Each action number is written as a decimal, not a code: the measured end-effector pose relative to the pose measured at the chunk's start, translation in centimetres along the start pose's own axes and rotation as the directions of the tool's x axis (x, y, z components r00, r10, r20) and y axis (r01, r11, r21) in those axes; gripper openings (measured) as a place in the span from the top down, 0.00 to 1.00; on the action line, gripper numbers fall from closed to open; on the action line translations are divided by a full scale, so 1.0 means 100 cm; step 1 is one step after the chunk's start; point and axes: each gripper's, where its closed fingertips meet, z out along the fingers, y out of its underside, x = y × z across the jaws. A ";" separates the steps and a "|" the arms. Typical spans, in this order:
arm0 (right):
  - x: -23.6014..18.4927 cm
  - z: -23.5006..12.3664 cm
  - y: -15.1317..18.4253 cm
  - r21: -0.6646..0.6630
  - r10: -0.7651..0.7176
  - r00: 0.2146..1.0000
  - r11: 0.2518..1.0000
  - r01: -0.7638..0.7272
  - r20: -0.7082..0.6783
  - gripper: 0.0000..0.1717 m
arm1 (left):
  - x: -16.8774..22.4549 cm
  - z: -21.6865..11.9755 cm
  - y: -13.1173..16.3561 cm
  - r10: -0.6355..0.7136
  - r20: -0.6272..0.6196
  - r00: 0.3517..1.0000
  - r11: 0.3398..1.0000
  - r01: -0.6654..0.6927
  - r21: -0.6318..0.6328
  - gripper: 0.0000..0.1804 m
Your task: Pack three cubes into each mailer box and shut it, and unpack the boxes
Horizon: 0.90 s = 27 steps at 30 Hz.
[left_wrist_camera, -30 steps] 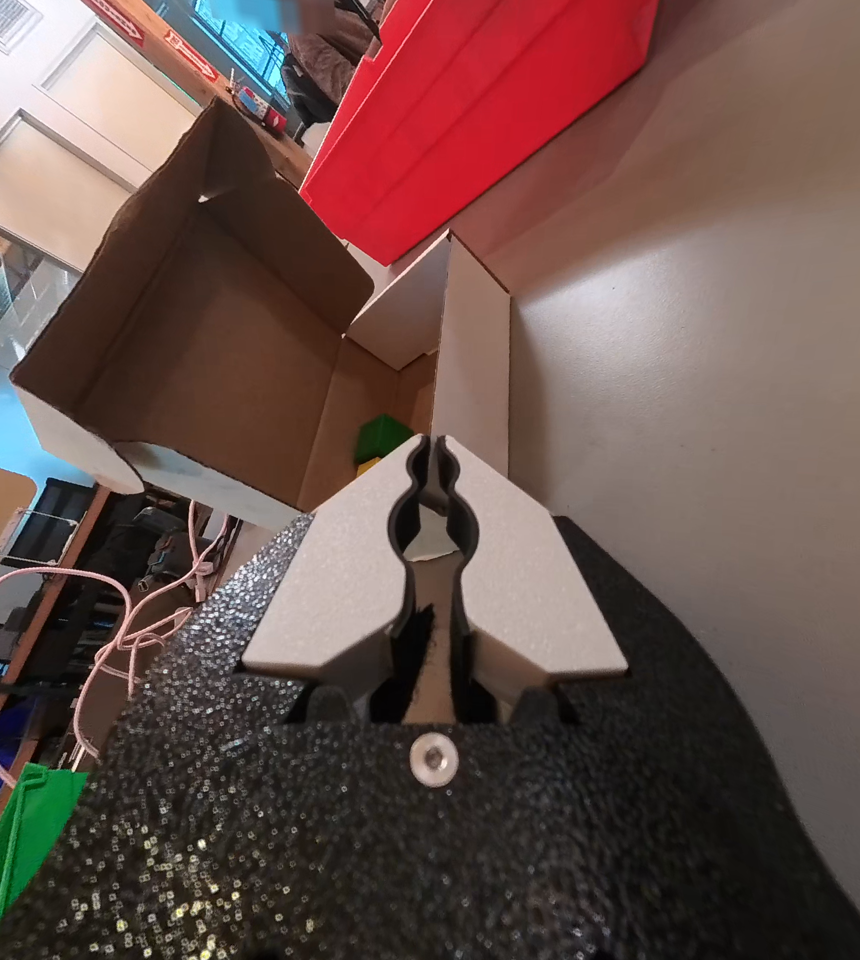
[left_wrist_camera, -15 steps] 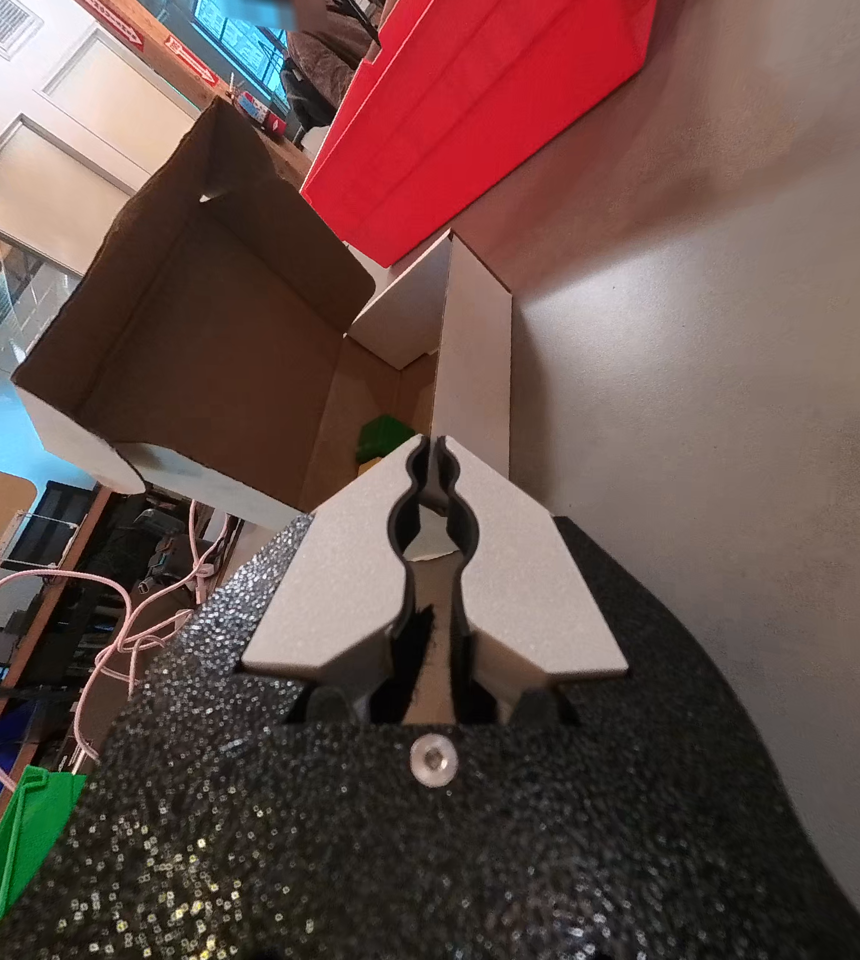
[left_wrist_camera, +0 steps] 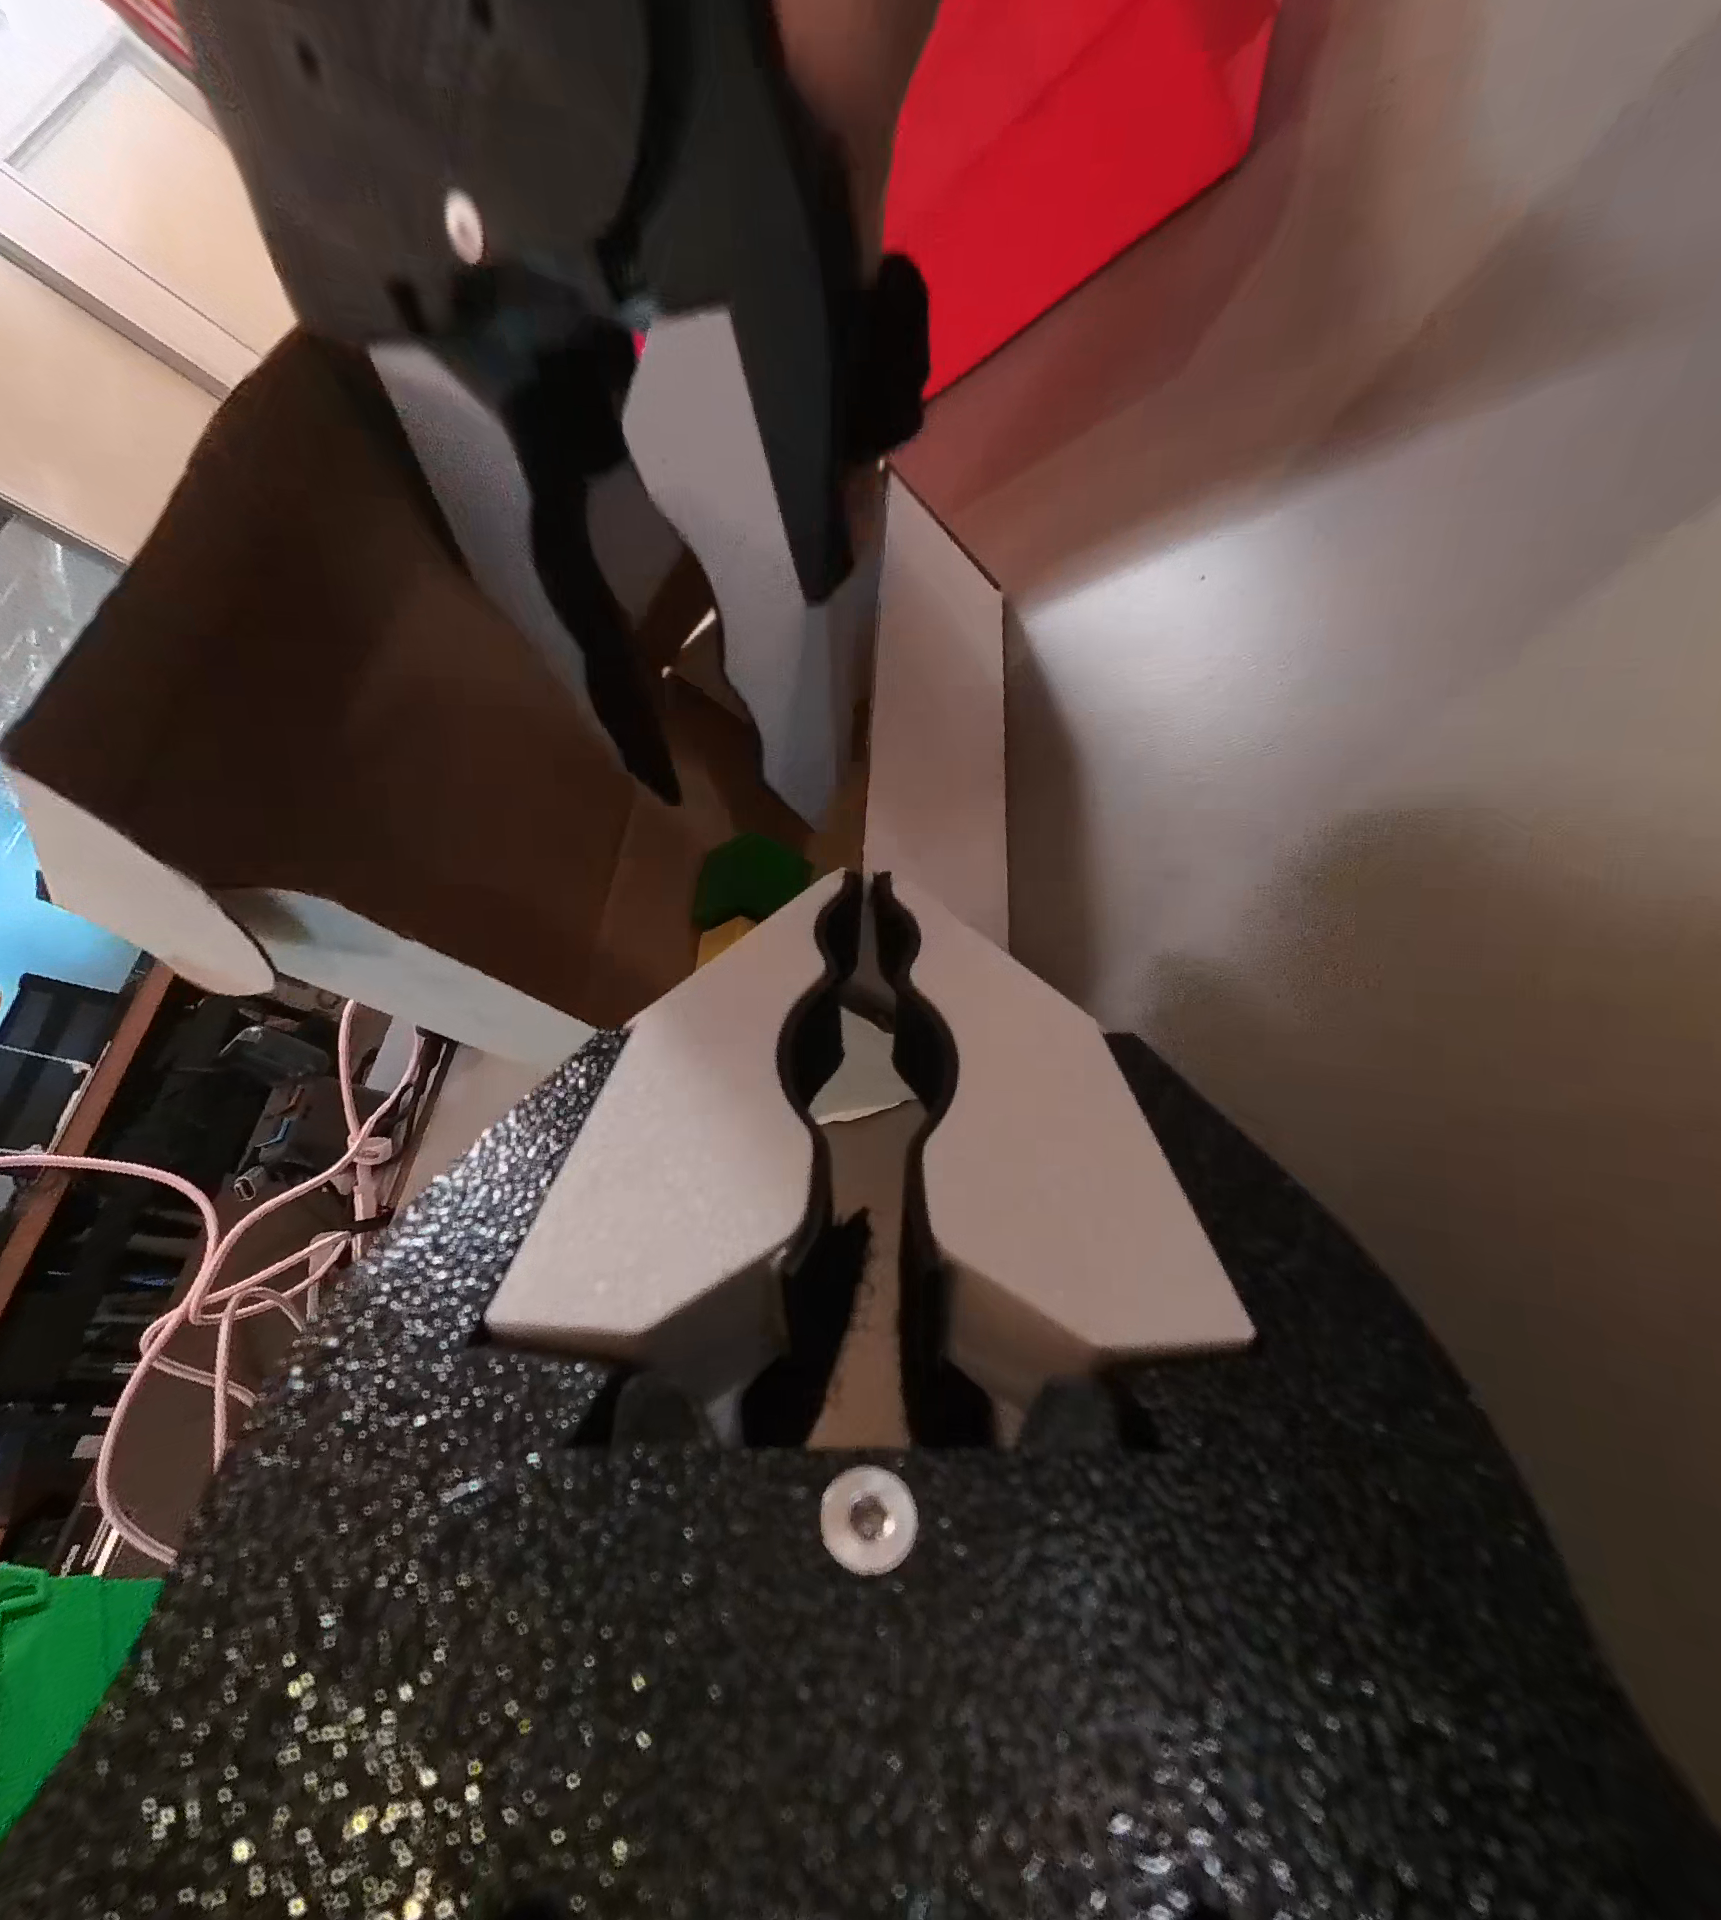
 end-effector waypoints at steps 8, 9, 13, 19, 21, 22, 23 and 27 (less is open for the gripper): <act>0.010 0.027 0.003 -0.113 0.052 0.998 0.992 -0.047 0.042 0.73 | 0.001 0.000 -0.001 0.035 0.009 0.999 0.999 -0.035 0.000 1.00; 0.009 0.030 0.006 -0.134 0.032 0.998 0.991 -0.025 0.049 0.73 | 0.001 0.000 -0.001 0.036 0.009 0.999 0.999 -0.036 0.000 1.00; 0.012 0.041 0.013 -0.181 -0.051 0.997 0.982 0.061 0.060 0.74 | 0.001 -0.001 -0.001 0.043 0.008 0.999 0.999 -0.043 -0.003 1.00; 0.004 0.033 0.015 -0.217 -0.104 0.981 0.966 0.139 0.163 0.78 | 0.001 -0.001 -0.001 0.047 0.010 0.999 0.999 -0.047 -0.002 1.00; 0.006 0.029 0.011 -0.200 -0.108 0.980 0.970 0.141 0.167 0.80 | 0.001 -0.001 -0.001 0.048 0.010 0.999 0.999 -0.048 -0.002 1.00; 0.011 0.028 0.010 -0.198 -0.121 0.982 0.969 0.149 0.147 0.79 | 0.001 -0.001 -0.001 0.050 0.011 0.999 0.999 -0.050 -0.003 1.00; 0.011 0.029 0.010 -0.200 -0.134 0.980 0.966 0.162 0.147 0.76 | 0.001 -0.001 -0.001 0.053 0.011 0.999 0.999 -0.053 -0.004 1.00; 0.004 0.039 0.014 -0.207 -0.156 0.967 0.958 0.198 0.203 0.67 | 0.001 -0.001 0.000 0.057 0.013 0.998 0.998 -0.057 -0.006 1.00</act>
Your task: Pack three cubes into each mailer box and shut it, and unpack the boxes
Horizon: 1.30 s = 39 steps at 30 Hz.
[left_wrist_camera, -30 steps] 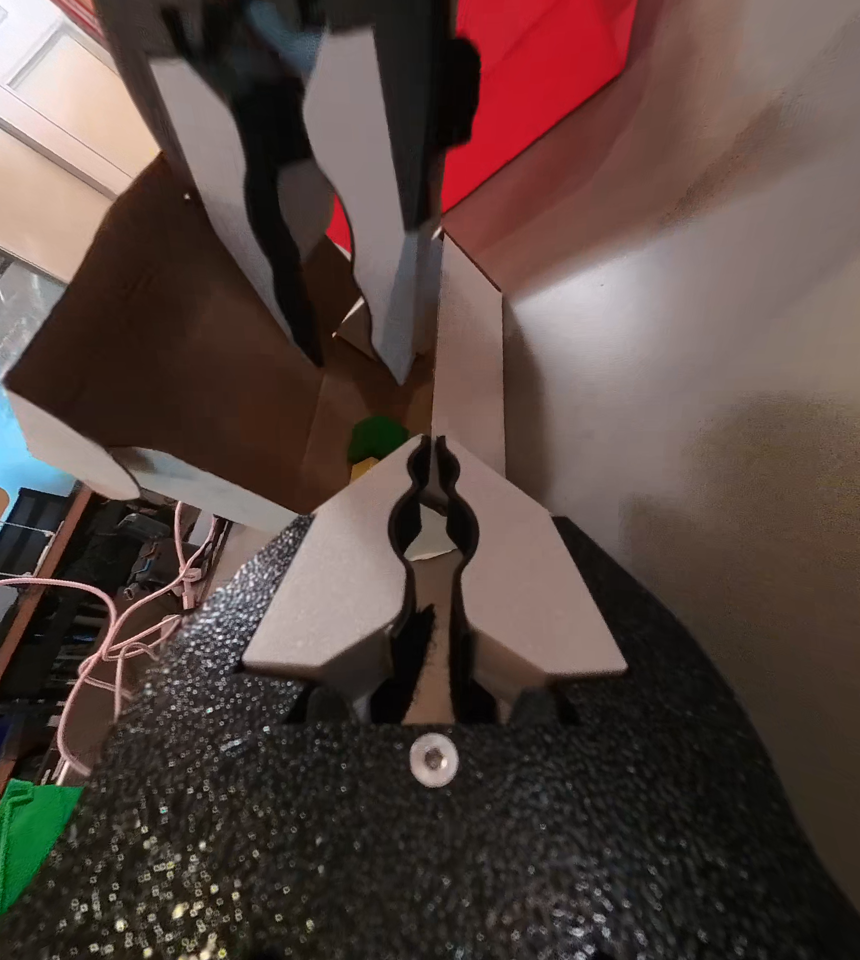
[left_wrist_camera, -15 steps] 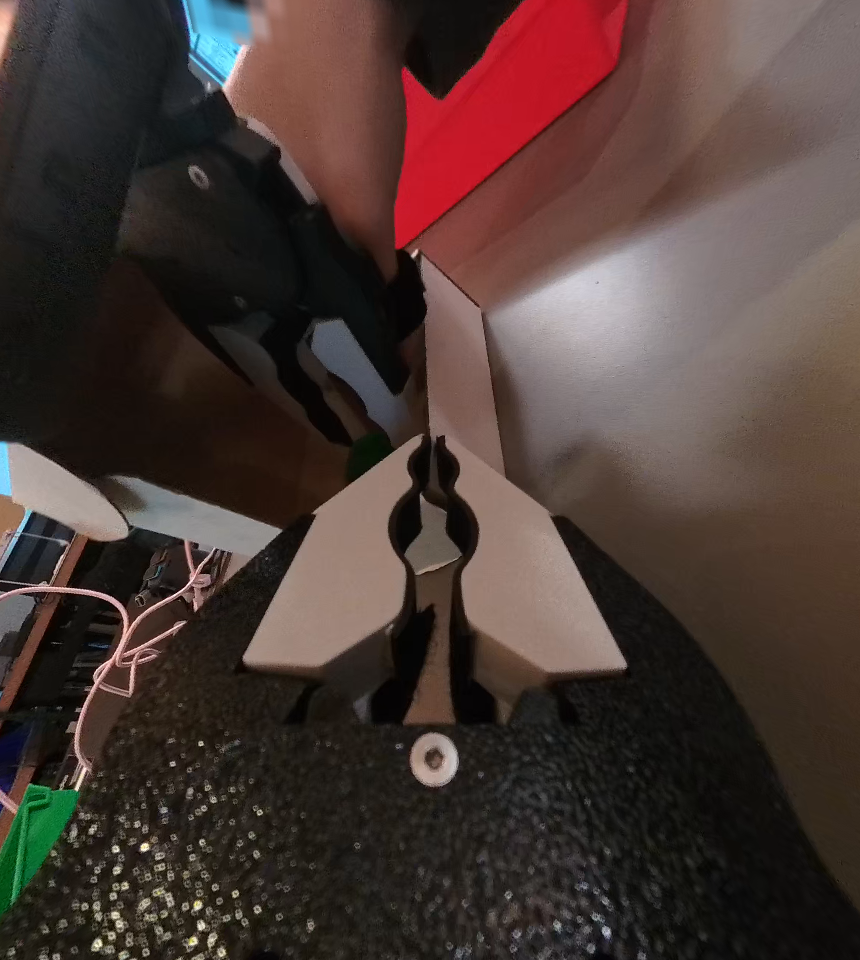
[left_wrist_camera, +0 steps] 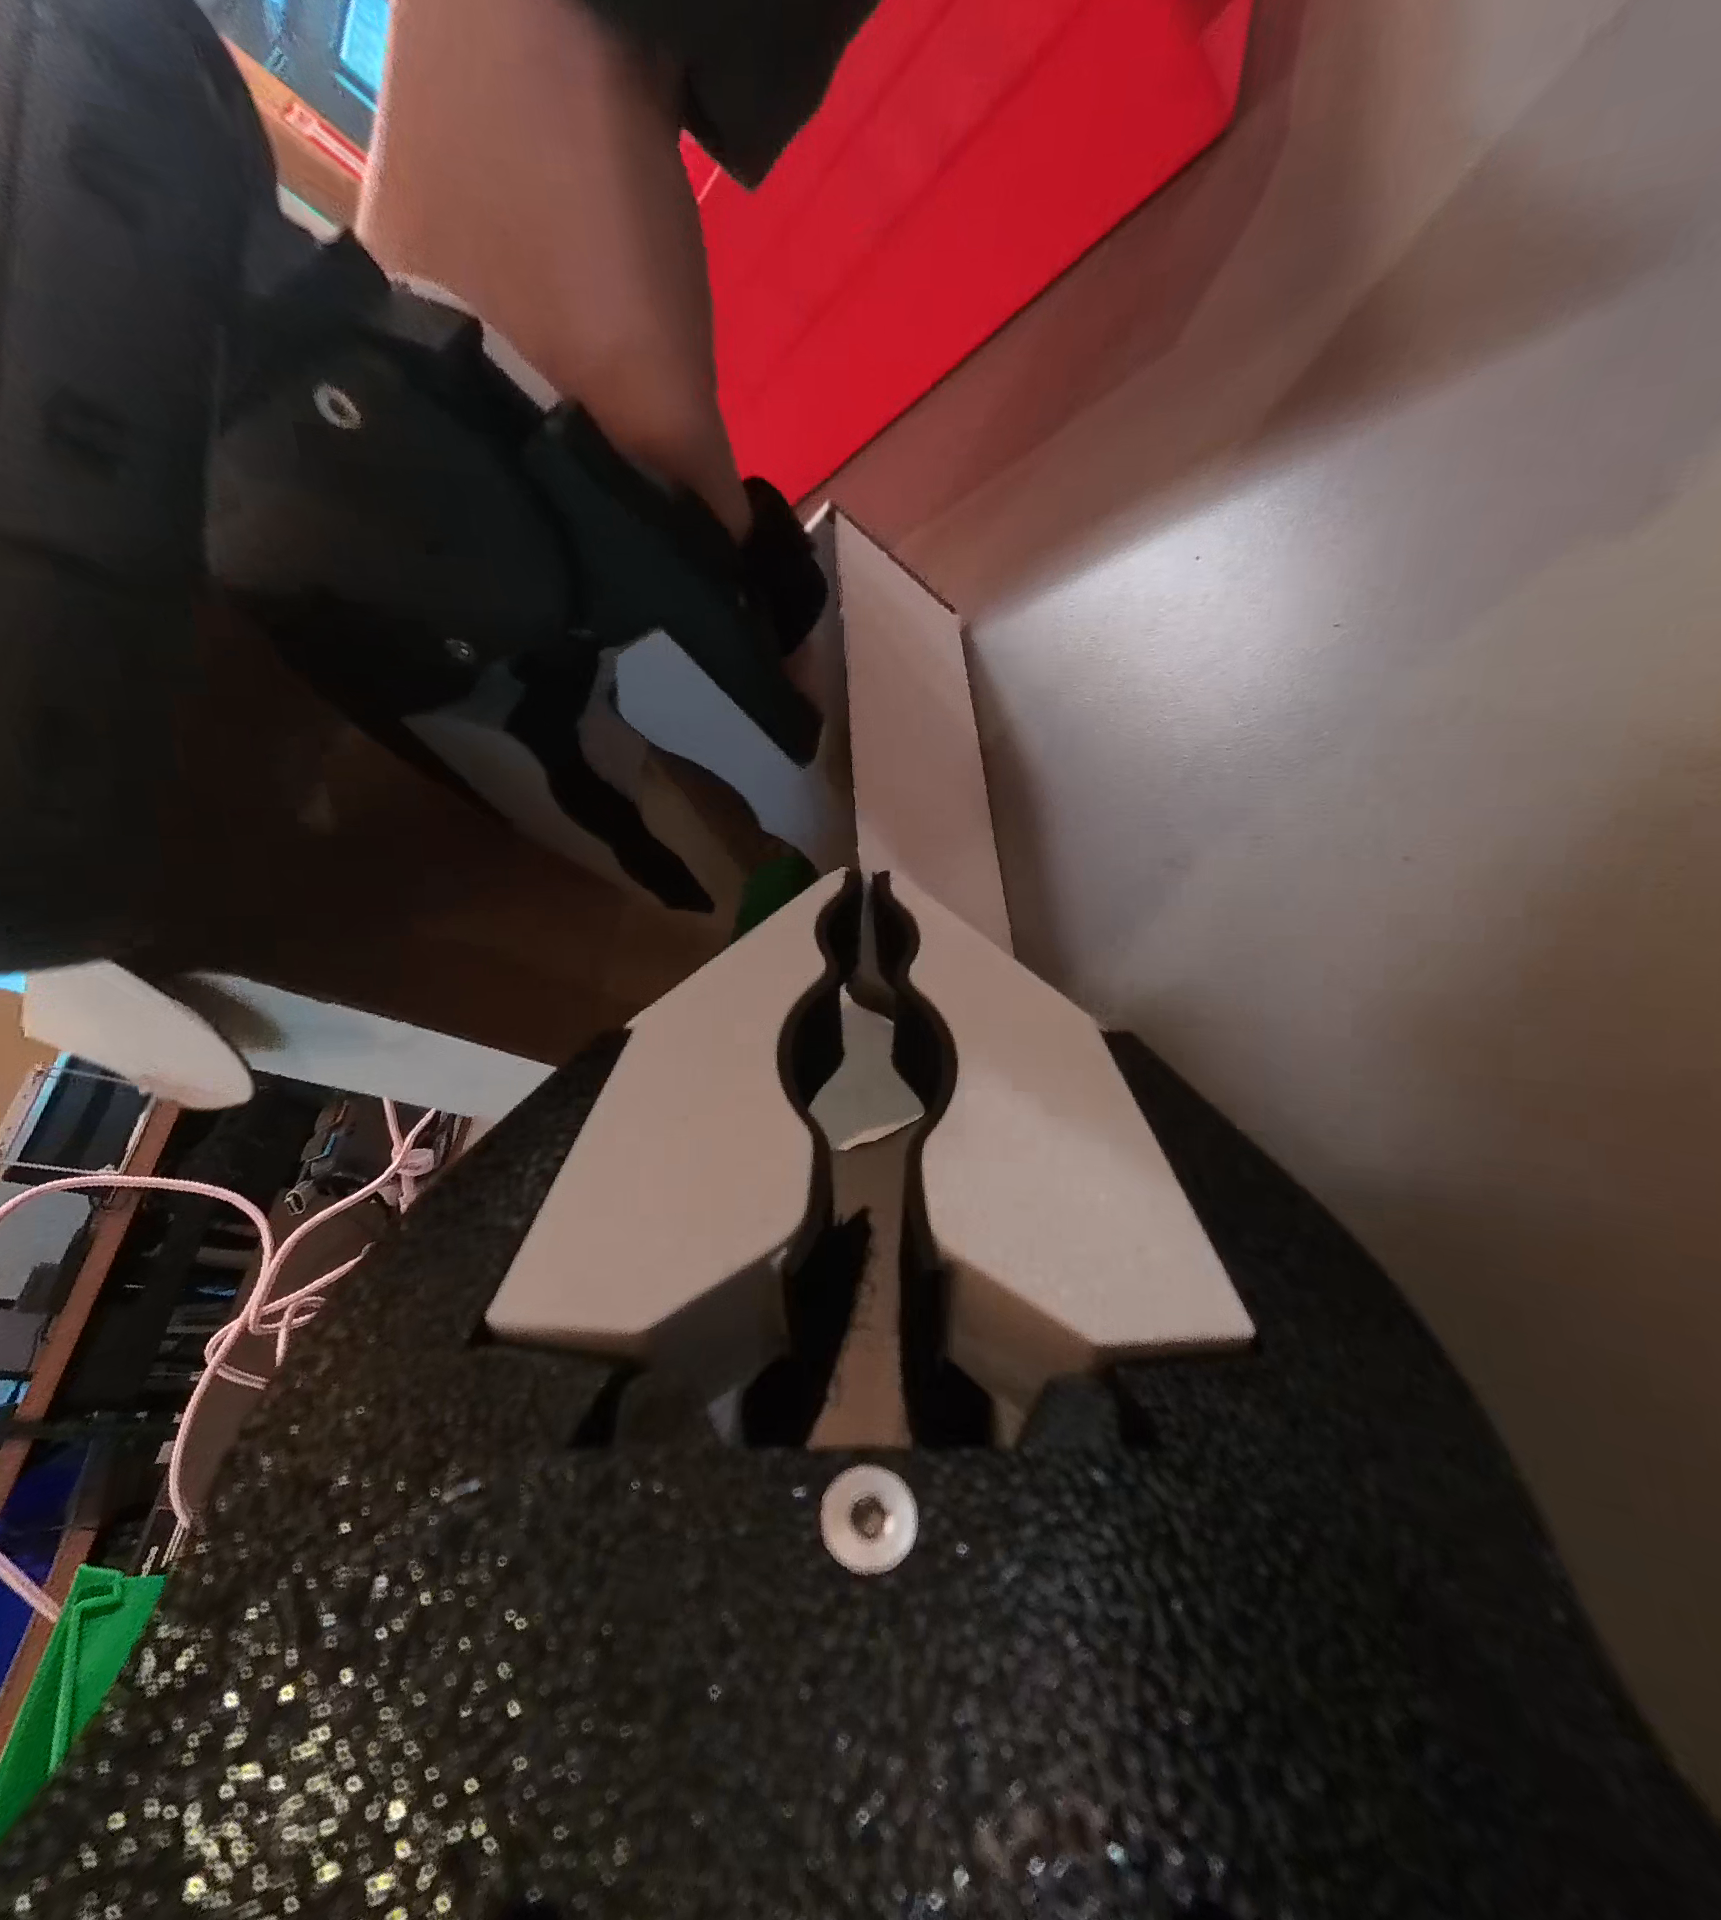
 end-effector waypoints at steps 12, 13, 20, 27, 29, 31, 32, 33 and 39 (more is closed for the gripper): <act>-0.007 -0.001 -0.002 -0.007 -0.048 0.998 0.999 0.048 0.037 0.85 | 0.000 0.000 0.000 0.011 0.006 1.000 1.000 -0.011 -0.003 1.00; -0.007 -0.005 -0.003 0.005 -0.048 0.999 0.999 0.048 0.024 0.85 | 0.000 0.000 0.000 0.012 0.007 1.000 1.000 -0.012 -0.003 1.00; -0.026 -0.084 0.011 0.143 0.014 0.997 0.990 -0.004 -0.072 0.85 | 0.000 0.000 0.000 0.017 0.009 1.000 1.000 -0.017 -0.002 1.00; -0.043 -0.170 0.105 0.122 0.175 0.979 0.979 -0.162 -0.107 0.85 | 0.000 0.001 0.000 0.037 0.016 0.999 0.999 -0.036 -0.005 1.00; -0.044 -0.178 0.155 0.031 0.228 0.965 0.974 -0.226 -0.128 0.84 | 0.000 0.001 0.000 0.037 0.015 0.999 0.999 -0.037 -0.004 1.00; -0.050 -0.181 0.203 -0.044 0.264 0.957 0.962 -0.271 -0.124 0.85 | -0.001 0.002 0.000 0.036 0.017 0.999 0.999 -0.035 -0.004 1.00; -0.053 -0.181 0.225 -0.073 0.286 0.950 0.952 -0.296 -0.125 0.85 | -0.001 0.003 0.000 0.036 0.019 0.999 0.999 -0.036 -0.006 1.00; -0.057 -0.181 0.245 -0.099 0.320 0.939 0.938 -0.332 -0.126 0.85 | -0.001 0.004 -0.001 0.041 0.021 0.999 0.999 -0.041 -0.008 1.00; -0.083 -0.143 0.296 -0.160 0.403 0.914 0.900 -0.405 -0.043 0.85 | -0.001 0.004 -0.001 0.070 0.031 0.997 0.997 -0.070 -0.013 1.00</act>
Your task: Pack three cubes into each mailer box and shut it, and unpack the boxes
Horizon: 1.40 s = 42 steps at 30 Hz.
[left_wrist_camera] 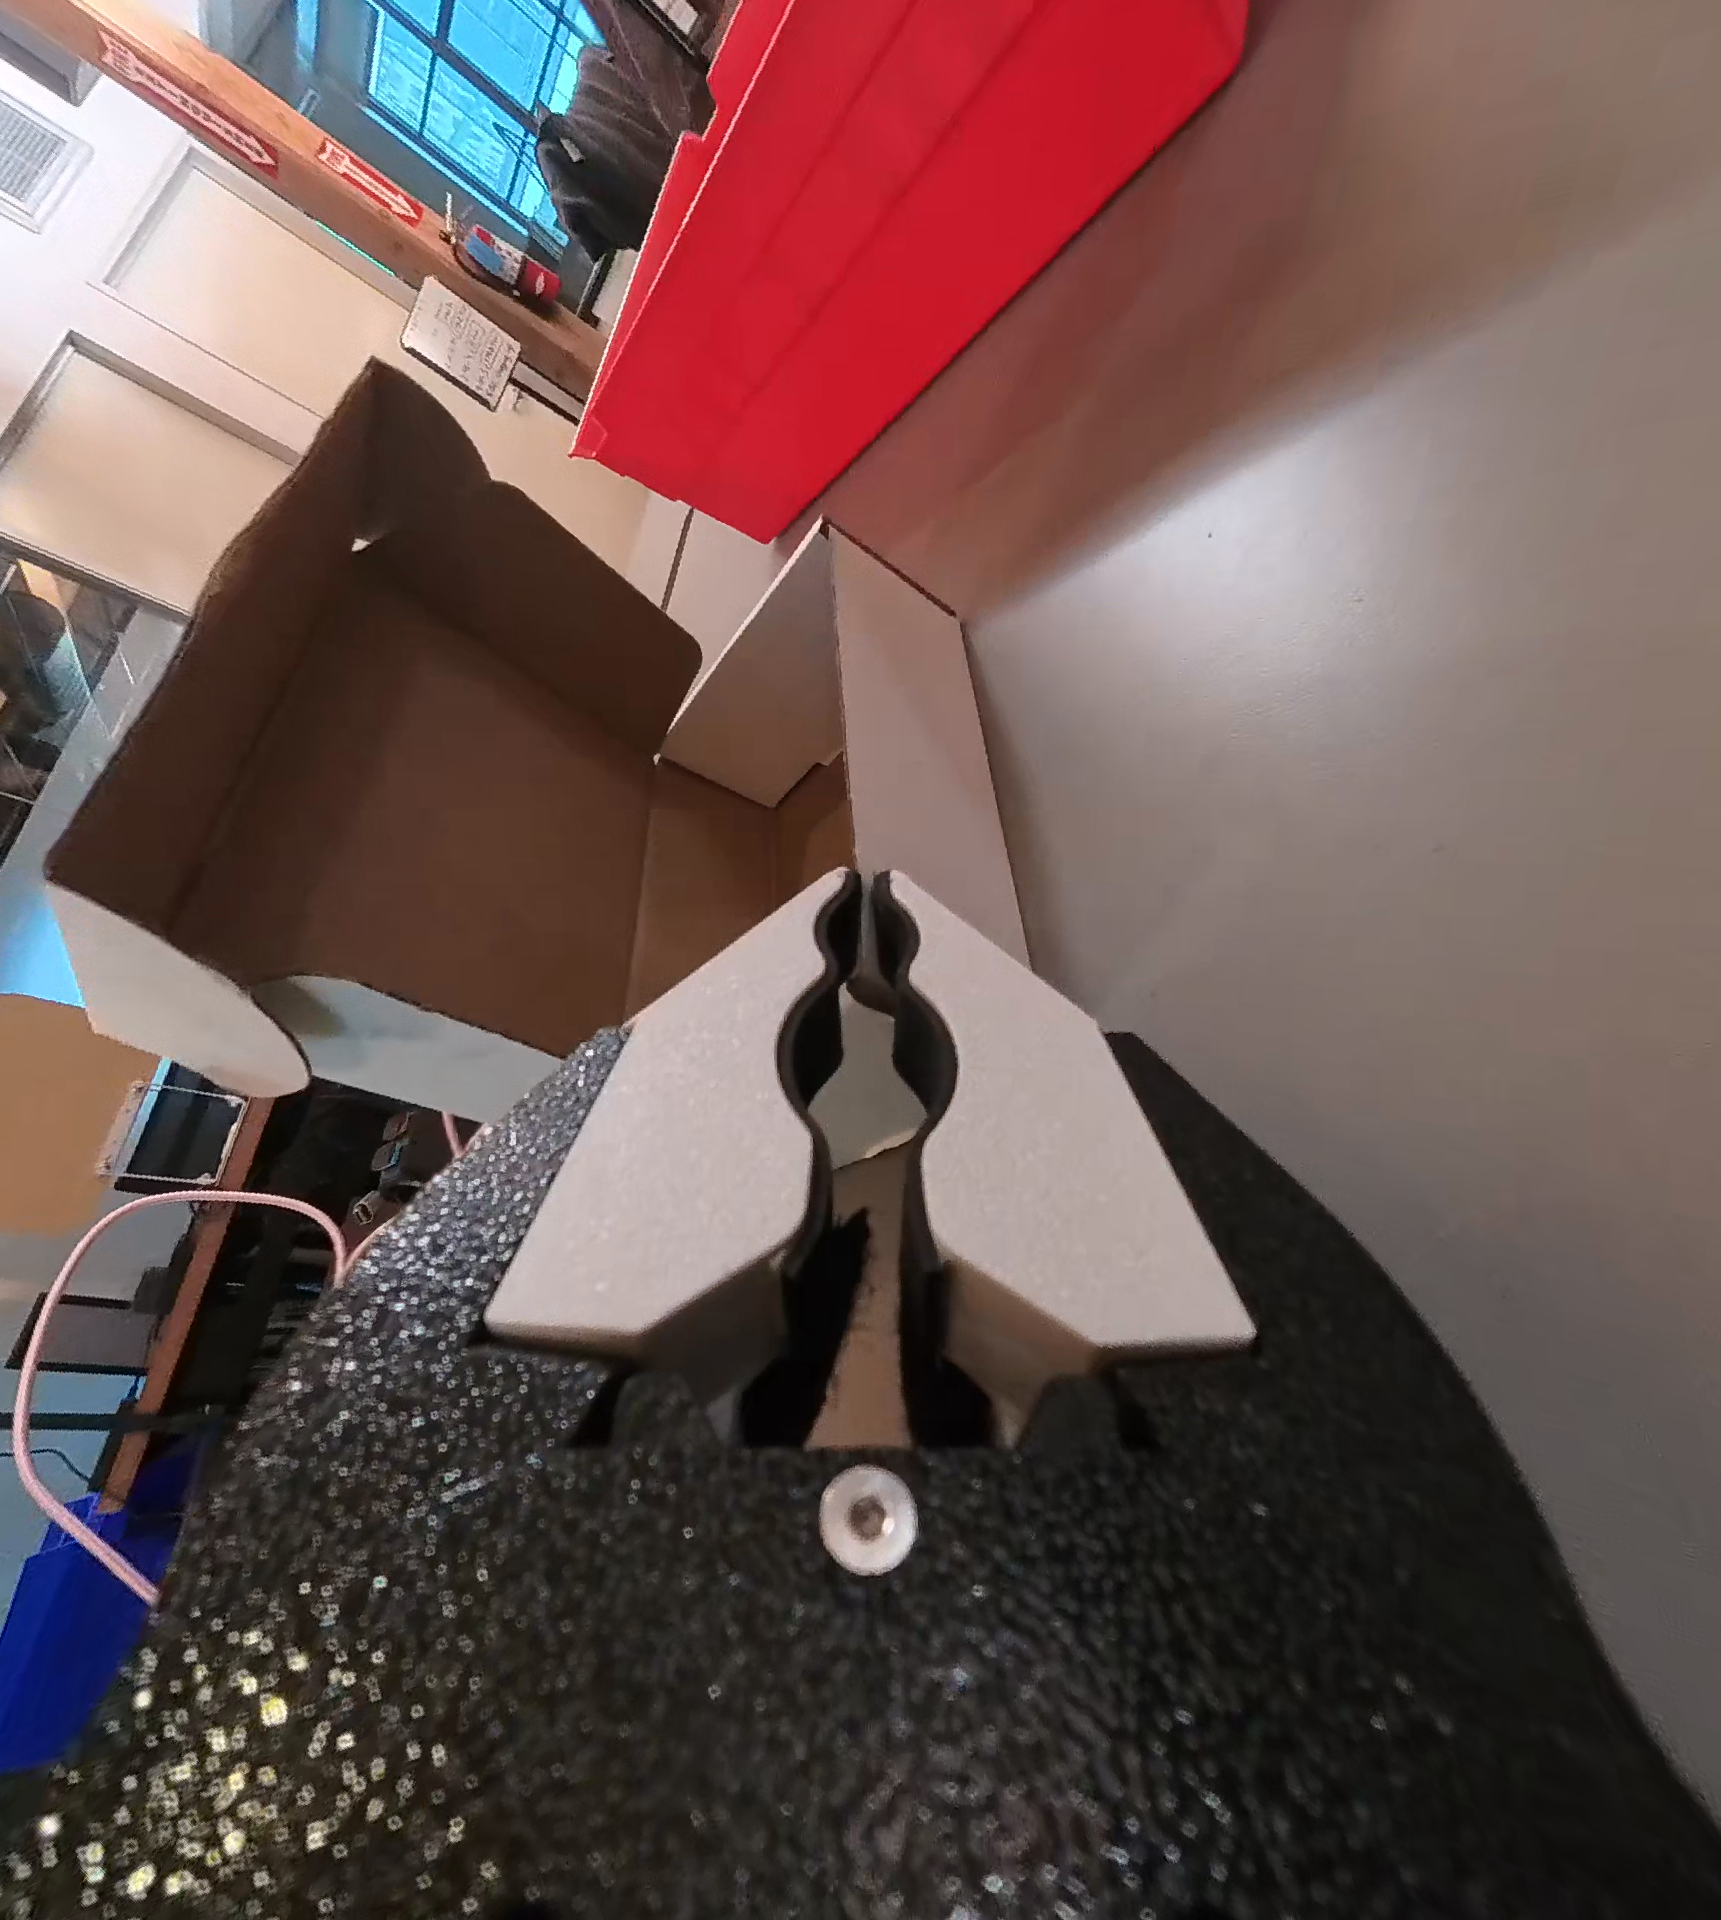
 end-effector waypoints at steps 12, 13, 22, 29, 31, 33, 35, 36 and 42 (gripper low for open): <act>-0.015 0.053 0.024 -0.162 -0.051 0.992 0.984 0.069 0.114 0.85 | 0.000 -0.002 0.001 -0.002 0.000 1.000 1.000 0.002 0.001 1.00; -0.015 0.055 0.026 -0.175 -0.054 0.992 0.982 0.073 0.114 0.85 | 0.000 -0.002 0.001 -0.001 0.000 1.000 1.000 0.001 0.000 1.00; -0.014 0.054 0.022 -0.150 0.006 0.993 0.989 0.012 0.119 0.82 | 0.000 -0.002 0.001 -0.002 -0.001 1.000 1.000 0.002 -0.002 1.00; 0.018 -0.020 -0.061 0.091 -0.032 0.966 0.994 0.057 -0.258 0.83 | 0.000 -0.002 0.000 0.003 0.001 1.000 1.000 -0.003 0.001 1.00; 0.000 -0.045 -0.123 0.275 -0.074 0.948 0.947 0.164 -0.309 0.84 | 0.000 -0.002 0.000 0.003 0.002 1.000 1.000 -0.003 0.002 1.00; -0.040 -0.051 -0.181 0.423 -0.150 0.959 0.873 0.242 -0.239 0.86 | 0.000 -0.003 0.000 0.005 0.002 1.000 1.000 -0.005 0.002 1.00; -0.065 -0.042 -0.222 0.455 -0.211 0.953 0.842 0.291 -0.219 0.86 | 0.001 -0.004 0.000 0.007 0.000 1.000 1.000 -0.007 0.005 1.00; -0.069 -0.036 -0.240 0.449 -0.240 0.938 0.830 0.331 -0.249 0.86 | 0.002 -0.004 -0.001 0.006 -0.001 1.000 1.000 -0.006 0.009 1.00; -0.076 0.001 -0.315 0.481 -0.280 0.924 0.792 0.375 -0.260 0.86 | 0.005 -0.005 -0.006 -0.014 -0.020 1.000 0.999 0.015 0.032 1.00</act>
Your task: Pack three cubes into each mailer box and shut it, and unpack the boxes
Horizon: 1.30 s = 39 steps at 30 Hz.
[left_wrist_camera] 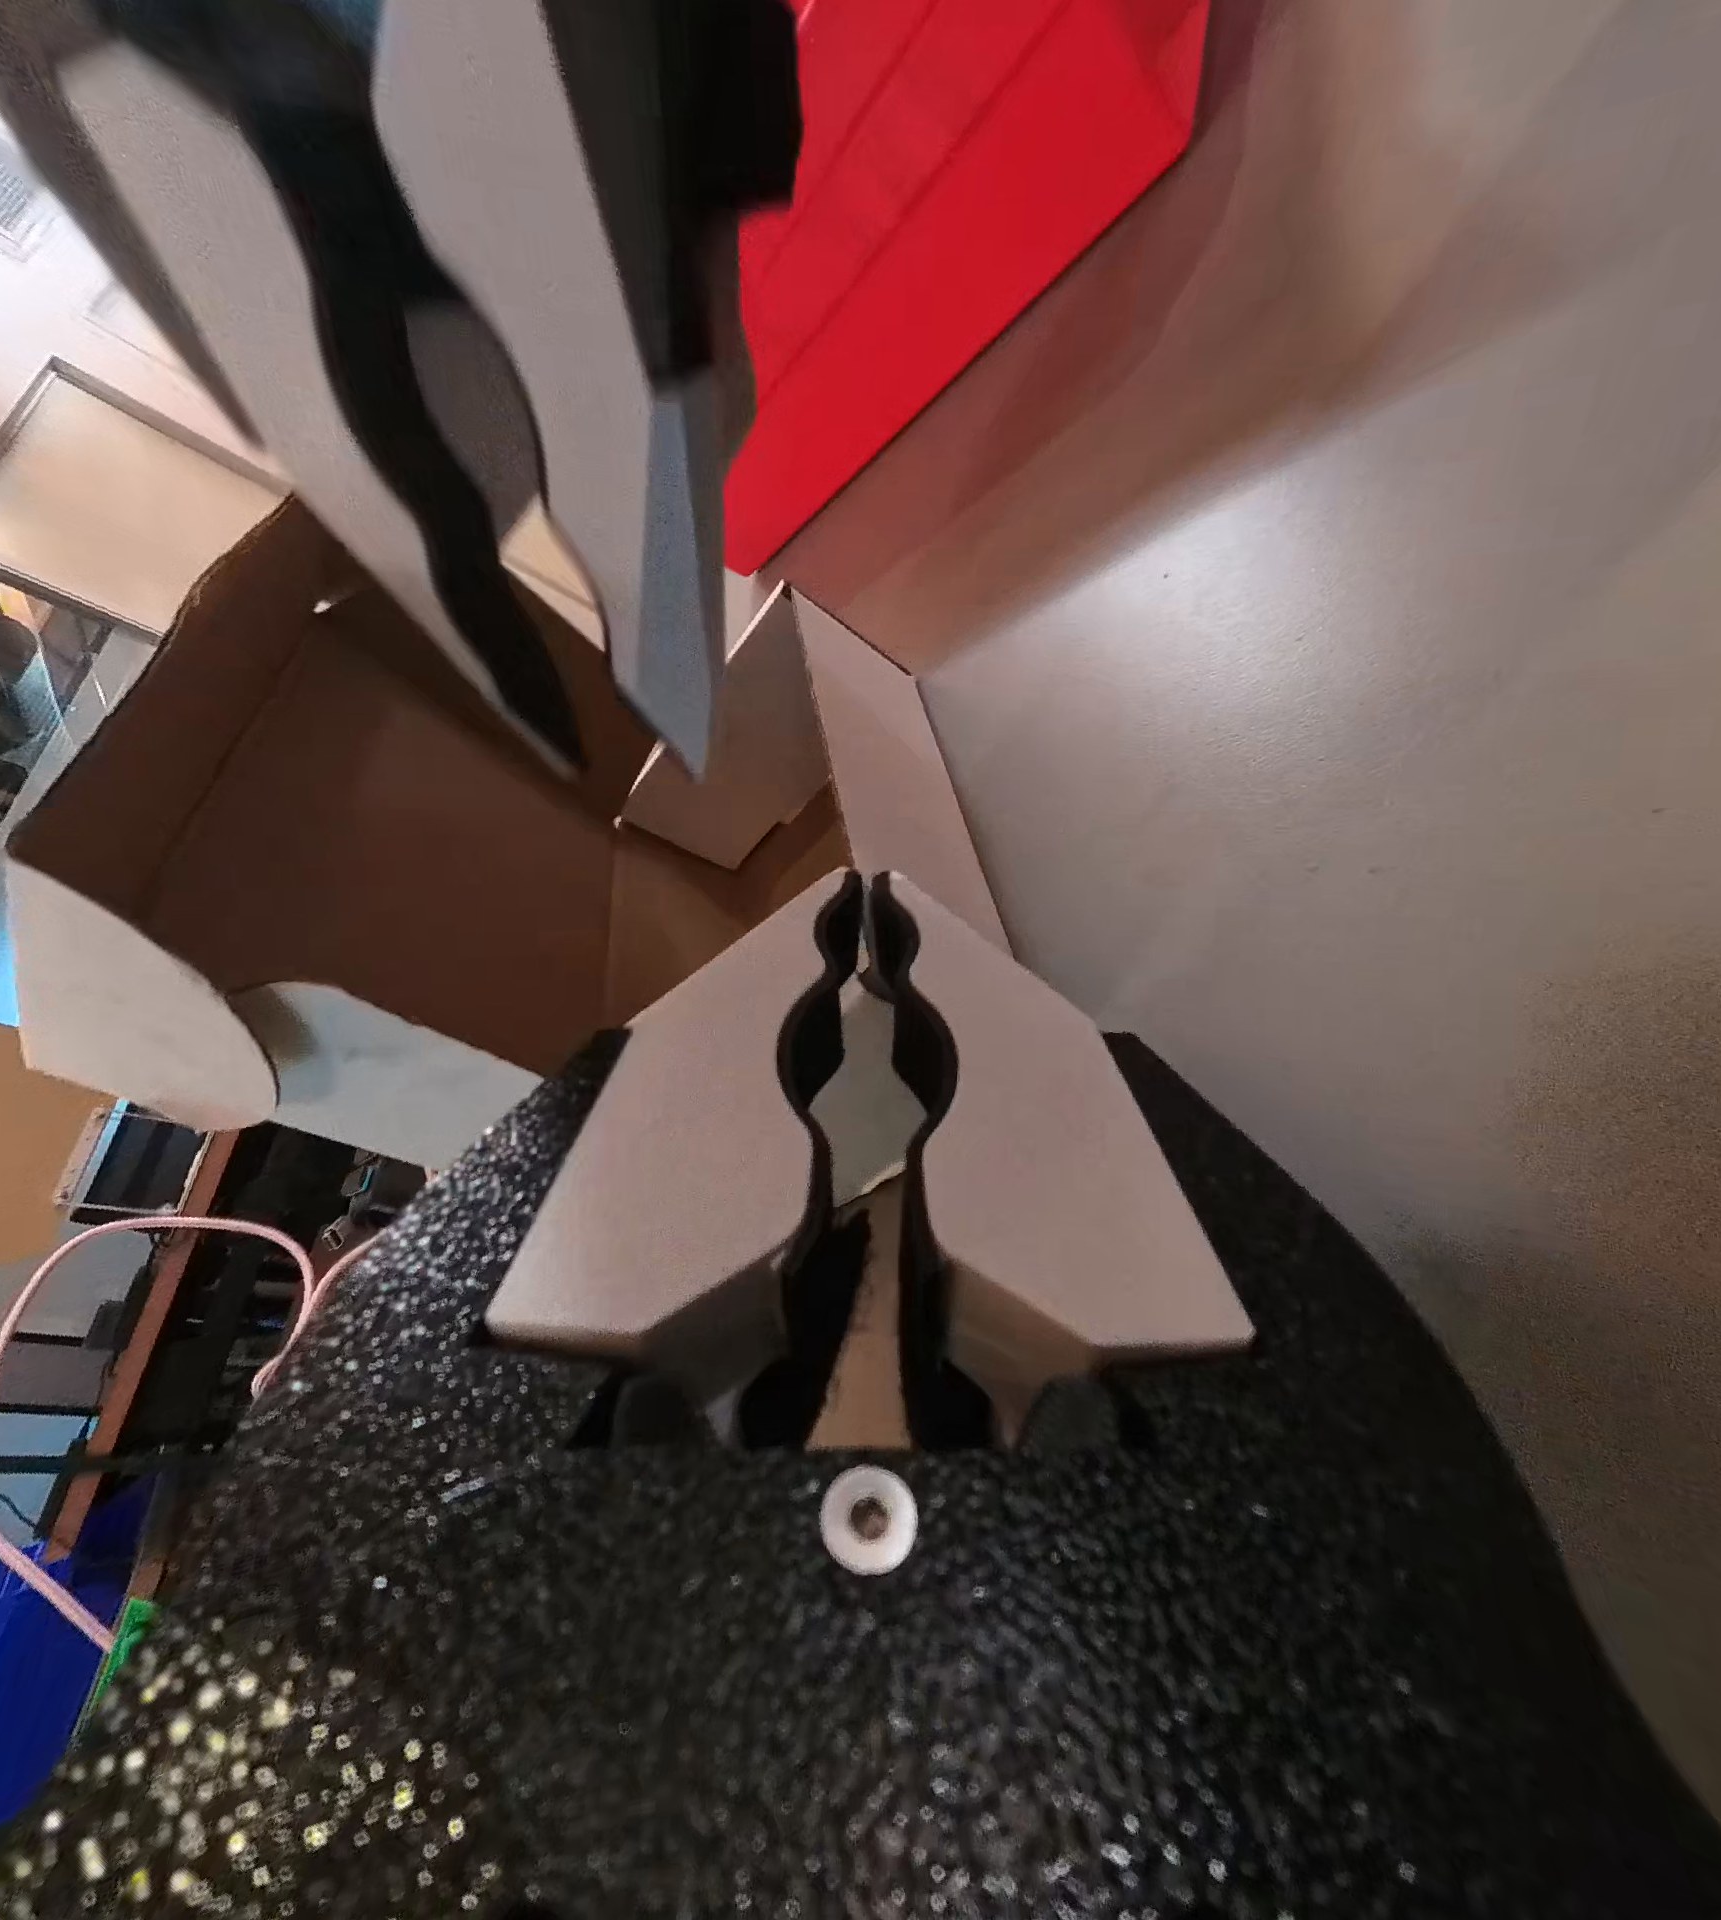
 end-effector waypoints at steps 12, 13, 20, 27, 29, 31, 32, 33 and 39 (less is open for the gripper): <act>-0.009 0.069 0.018 -0.219 -0.033 0.977 0.972 0.080 0.210 0.78 | 0.016 -0.017 -0.014 -0.063 -0.238 0.969 0.981 0.105 0.166 1.00; -0.011 0.070 0.017 -0.215 -0.030 0.974 0.973 0.080 0.225 0.78 | 0.016 -0.017 -0.014 -0.057 -0.239 0.969 0.980 0.099 0.170 1.00; -0.021 0.076 0.029 -0.286 -0.039 0.963 0.951 0.118 0.268 0.76 | 0.016 -0.017 -0.013 -0.024 -0.222 0.975 0.985 0.061 0.163 1.00; -0.026 0.072 0.030 -0.284 0.010 0.949 0.955 0.085 0.315 0.76 | 0.016 -0.017 -0.013 -0.012 -0.207 0.978 0.986 0.047 0.161 1.00; -0.028 0.072 0.032 -0.283 0.004 0.944 0.954 0.095 0.330 0.76 | 0.016 -0.016 -0.013 -0.008 -0.203 0.979 0.986 0.041 0.159 1.00; -0.030 0.072 0.031 -0.270 -0.013 0.936 0.956 0.114 0.351 0.78 | 0.016 -0.016 -0.013 -0.005 -0.201 0.979 0.987 0.038 0.159 1.00; -0.032 0.072 0.031 -0.266 -0.021 0.930 0.956 0.126 0.366 0.80 | 0.016 -0.016 -0.013 -0.006 -0.201 0.980 0.987 0.038 0.159 1.00; -0.035 0.071 0.031 -0.268 -0.018 0.921 0.955 0.132 0.388 0.84 | 0.016 -0.016 -0.013 -0.006 -0.200 0.980 0.987 0.039 0.159 1.00; -0.032 0.056 0.026 -0.257 -0.058 0.932 0.953 0.158 0.359 0.88 | 0.015 -0.015 -0.013 0.005 -0.180 0.984 0.988 0.023 0.153 1.00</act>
